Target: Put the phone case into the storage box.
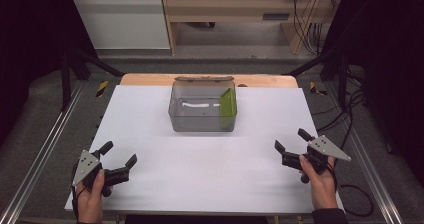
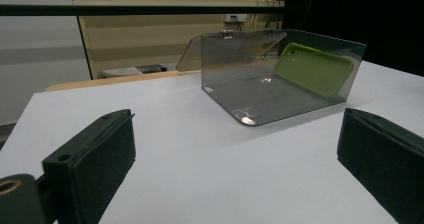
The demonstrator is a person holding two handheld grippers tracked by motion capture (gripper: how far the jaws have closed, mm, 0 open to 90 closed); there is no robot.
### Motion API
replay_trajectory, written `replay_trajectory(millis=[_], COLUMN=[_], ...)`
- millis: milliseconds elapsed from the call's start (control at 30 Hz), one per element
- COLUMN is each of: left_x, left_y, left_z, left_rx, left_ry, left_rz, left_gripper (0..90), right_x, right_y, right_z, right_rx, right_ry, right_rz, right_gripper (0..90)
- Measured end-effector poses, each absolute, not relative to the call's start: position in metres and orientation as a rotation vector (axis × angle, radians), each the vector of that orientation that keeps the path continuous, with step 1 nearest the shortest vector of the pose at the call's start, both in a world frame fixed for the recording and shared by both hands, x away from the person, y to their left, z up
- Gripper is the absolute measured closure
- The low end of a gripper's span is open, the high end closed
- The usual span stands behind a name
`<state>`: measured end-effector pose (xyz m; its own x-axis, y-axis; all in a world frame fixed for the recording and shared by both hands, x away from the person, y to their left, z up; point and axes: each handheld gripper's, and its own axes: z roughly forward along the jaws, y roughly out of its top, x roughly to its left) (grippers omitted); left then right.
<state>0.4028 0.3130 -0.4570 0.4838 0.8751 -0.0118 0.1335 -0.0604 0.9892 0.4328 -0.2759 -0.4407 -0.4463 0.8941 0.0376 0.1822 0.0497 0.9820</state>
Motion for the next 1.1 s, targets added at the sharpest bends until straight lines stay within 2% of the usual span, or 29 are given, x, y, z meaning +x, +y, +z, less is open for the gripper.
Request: replay_trajectory(millis=[533, 1100], left_x=[0.403, 0.403], left_y=[0.309, 0.306], left_z=[-0.457, -0.456], left_rx=[1.529, 1.518], left_ry=[0.896, 0.868], left_rz=[0.766, 0.749], left_gripper=[2.0, 2.0], right_x=[0.423, 0.423], right_y=[-0.275, -0.245], right_z=[-0.457, -0.469], right_rx=[1.064, 1.015], right_ry=[1.725, 1.781], right_rz=[1.452, 1.478], right_gripper=[3.5, 5.0])
